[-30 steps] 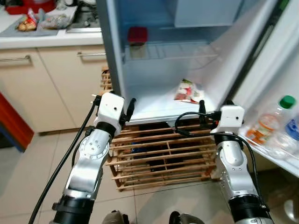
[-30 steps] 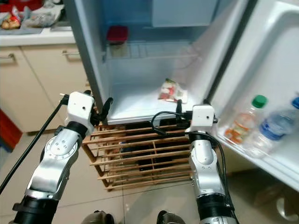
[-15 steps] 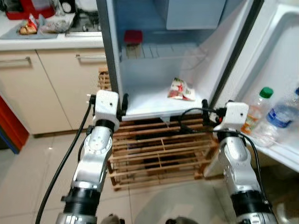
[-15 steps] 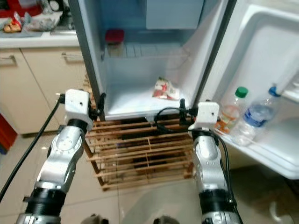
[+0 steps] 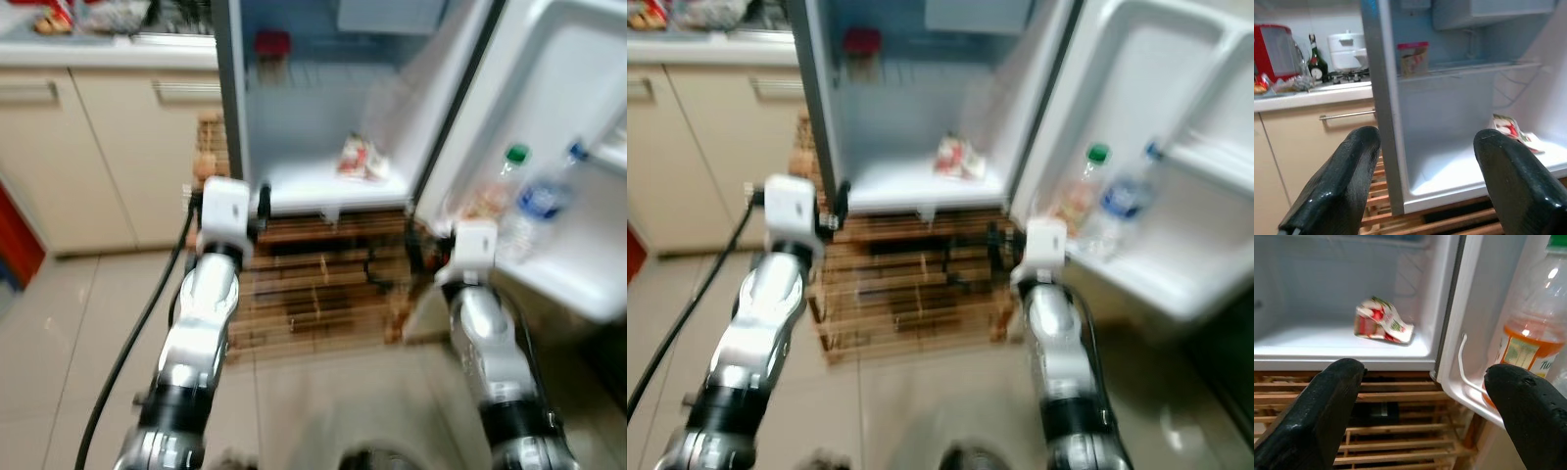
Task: Restocking fridge
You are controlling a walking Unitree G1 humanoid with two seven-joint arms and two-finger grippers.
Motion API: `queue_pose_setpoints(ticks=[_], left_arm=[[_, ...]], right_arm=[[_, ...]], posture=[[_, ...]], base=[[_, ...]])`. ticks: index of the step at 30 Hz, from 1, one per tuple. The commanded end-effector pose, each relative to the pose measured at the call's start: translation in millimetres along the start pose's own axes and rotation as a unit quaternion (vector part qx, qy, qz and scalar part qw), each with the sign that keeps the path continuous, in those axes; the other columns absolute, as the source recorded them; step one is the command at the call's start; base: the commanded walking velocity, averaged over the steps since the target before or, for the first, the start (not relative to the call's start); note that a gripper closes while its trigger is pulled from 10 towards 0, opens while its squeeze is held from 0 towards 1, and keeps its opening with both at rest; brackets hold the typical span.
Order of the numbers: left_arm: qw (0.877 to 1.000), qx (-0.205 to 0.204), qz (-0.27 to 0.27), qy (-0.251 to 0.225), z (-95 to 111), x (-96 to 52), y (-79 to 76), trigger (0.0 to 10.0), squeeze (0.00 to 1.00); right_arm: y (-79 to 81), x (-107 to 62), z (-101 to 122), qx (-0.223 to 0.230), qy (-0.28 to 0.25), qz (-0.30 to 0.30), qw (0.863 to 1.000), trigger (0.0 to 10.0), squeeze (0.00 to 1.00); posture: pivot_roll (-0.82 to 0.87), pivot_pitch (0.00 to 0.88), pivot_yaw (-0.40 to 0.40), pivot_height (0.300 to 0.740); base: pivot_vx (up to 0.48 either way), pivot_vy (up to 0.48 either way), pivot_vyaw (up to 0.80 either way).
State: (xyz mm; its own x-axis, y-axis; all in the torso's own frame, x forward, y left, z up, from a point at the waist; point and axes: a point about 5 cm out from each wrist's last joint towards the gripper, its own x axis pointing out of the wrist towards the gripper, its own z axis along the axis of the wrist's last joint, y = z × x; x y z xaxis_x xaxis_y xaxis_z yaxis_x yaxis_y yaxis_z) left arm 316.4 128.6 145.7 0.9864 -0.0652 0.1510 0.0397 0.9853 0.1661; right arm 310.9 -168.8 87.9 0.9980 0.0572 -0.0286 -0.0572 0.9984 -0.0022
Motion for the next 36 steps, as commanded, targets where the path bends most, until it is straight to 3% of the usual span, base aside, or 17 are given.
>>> queue_pose_setpoints(ticks=[1,8,14,16,18,21,23,25,30,36], left_arm=[[1.0,0.004,-0.017,-0.005,1.8,1.4,-5.7,10.0,0.0],[0.999,0.009,-0.031,-0.02,4.5,-2.4,-10.5,10.0,0.0],[0.999,0.014,-0.035,-0.024,3.9,-5.0,-12.9,10.0,0.0],[0.999,0.013,-0.037,-0.025,3.7,-4.7,-14.2,10.0,0.0],[0.999,0.013,-0.037,-0.025,3.7,-4.5,-14.3,10.0,0.0],[0.999,0.014,-0.028,-0.024,3.0,-2.6,-10.4,10.0,0.0],[0.999,0.022,-0.028,-0.02,1.5,-1.9,-9.5,10.0,0.0],[0.999,0.022,-0.027,-0.018,0.2,-1.6,-8.8,10.0,0.0],[1.0,0.001,-0.014,-0.015,-0.7,1.8,-2.5,10.0,0.0],[1.0,0.017,-0.005,0.003,-6.7,4.5,3.1,10.0,0.0]], right_arm=[[0.5,-3.1,-2.9,-0.011,0.004,0.012,1.0,10.0,0.0],[2.5,-15.1,-18.6,-0.018,0.032,0.035,0.999,10.0,0.0],[-0.3,-23.3,-27.9,0.005,0.063,0.048,0.997,10.0,0.0],[-1.6,-30.3,-40.4,0.01,0.106,0.075,0.992,10.0,0.0],[-2.2,-32.2,-43.3,0.009,0.114,0.079,0.99,10.0,0.0],[-10.9,-45.3,-65.5,0.003,0.184,0.088,0.979,10.0,0.0],[-20.5,-50.5,-76.5,0.042,0.224,0.058,0.972,10.0,0.0],[-30.0,-52.7,-83.6,0.052,0.254,0.025,0.965,10.0,0.0],[-47.1,-48.4,-85.7,0.001,0.295,-0.021,0.955,10.0,0.0],[-79.7,-41.3,-85.5,-0.049,0.343,-0.104,0.932,10.0,0.0]], posture=[[-0.04,0.0,-0.031,0.731],[-0.05,0.0,-0.026,0.731],[-0.06,0.0,-0.026,0.731],[-0.06,0.0,-0.029,0.731],[-0.06,0.0,-0.029,0.731],[-0.07,0.0,-0.031,0.731],[-0.06,0.0,-0.03,0.731],[-0.06,0.0,-0.029,0.731],[-0.06,0.0,-0.029,0.731],[-0.05,0.0,-0.024,0.731]], base=[[0.0,-0.48,0.0],[0.0,-0.474,0.0],[0.0,-0.472,0.0],[0.0,-0.472,0.0],[0.0,-0.472,0.0],[0.0,-0.472,0.0],[0.0,-0.472,0.0],[0.0,-0.472,0.0],[0.0,-0.278,0.0],[0.0,0.0,0.0]])
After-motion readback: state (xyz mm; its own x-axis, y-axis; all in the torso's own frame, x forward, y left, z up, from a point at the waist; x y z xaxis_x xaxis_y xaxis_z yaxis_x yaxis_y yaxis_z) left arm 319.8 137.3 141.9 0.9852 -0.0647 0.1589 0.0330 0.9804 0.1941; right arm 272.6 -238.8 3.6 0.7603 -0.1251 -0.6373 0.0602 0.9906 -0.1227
